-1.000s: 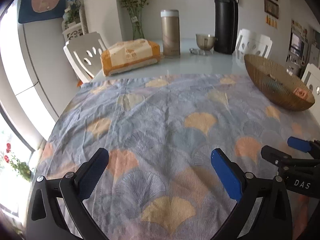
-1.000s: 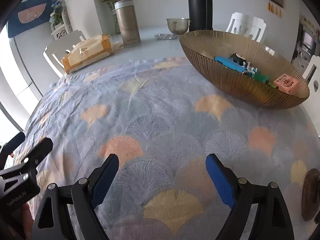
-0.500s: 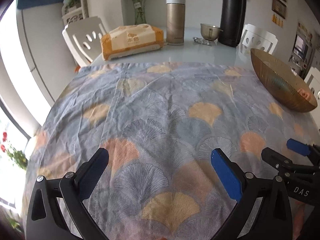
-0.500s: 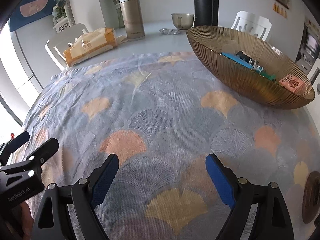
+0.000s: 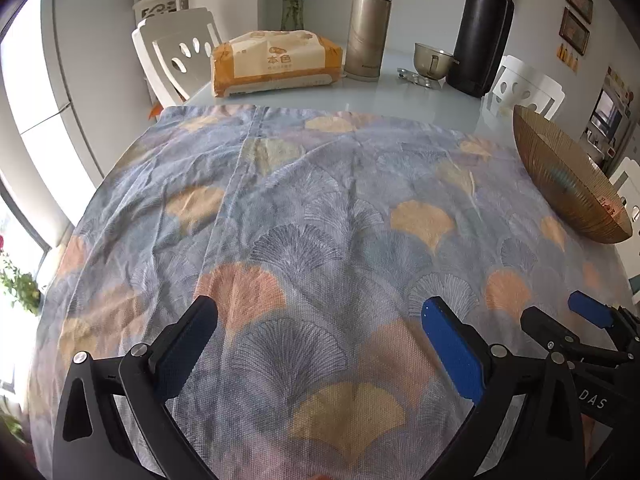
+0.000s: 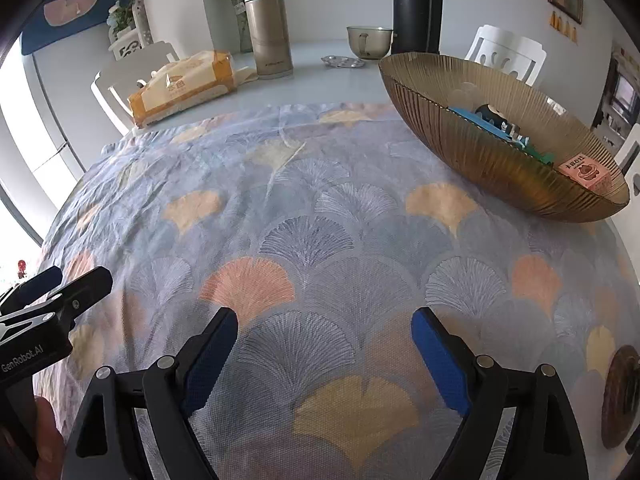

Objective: Organize rigid objects

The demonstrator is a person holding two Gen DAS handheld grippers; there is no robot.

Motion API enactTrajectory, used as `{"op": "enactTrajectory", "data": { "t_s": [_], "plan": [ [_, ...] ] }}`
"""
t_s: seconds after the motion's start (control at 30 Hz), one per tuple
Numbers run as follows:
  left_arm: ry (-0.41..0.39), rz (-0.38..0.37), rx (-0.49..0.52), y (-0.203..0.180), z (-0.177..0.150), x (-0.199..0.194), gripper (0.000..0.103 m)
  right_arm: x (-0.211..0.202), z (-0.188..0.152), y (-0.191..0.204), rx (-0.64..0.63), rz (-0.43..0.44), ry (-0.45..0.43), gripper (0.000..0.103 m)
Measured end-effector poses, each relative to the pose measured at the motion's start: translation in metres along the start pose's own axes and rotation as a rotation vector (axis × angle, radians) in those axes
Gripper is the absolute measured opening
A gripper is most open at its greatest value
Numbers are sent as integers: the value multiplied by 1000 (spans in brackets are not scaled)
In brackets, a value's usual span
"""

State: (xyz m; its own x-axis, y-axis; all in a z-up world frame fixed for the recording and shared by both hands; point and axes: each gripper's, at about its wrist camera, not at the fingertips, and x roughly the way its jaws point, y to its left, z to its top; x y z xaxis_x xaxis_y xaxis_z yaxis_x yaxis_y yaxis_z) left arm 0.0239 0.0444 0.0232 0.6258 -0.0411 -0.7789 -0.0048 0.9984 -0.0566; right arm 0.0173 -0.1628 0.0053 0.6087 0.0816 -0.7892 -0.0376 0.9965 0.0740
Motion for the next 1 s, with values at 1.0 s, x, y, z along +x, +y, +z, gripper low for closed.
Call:
{"op": "enactTrajectory", "data": {
  "t_s": [1.0],
  "plan": [
    [-42, 26, 1, 3, 1, -5, 102, 2, 0, 1, -18, -9, 7, 89]
  ]
}}
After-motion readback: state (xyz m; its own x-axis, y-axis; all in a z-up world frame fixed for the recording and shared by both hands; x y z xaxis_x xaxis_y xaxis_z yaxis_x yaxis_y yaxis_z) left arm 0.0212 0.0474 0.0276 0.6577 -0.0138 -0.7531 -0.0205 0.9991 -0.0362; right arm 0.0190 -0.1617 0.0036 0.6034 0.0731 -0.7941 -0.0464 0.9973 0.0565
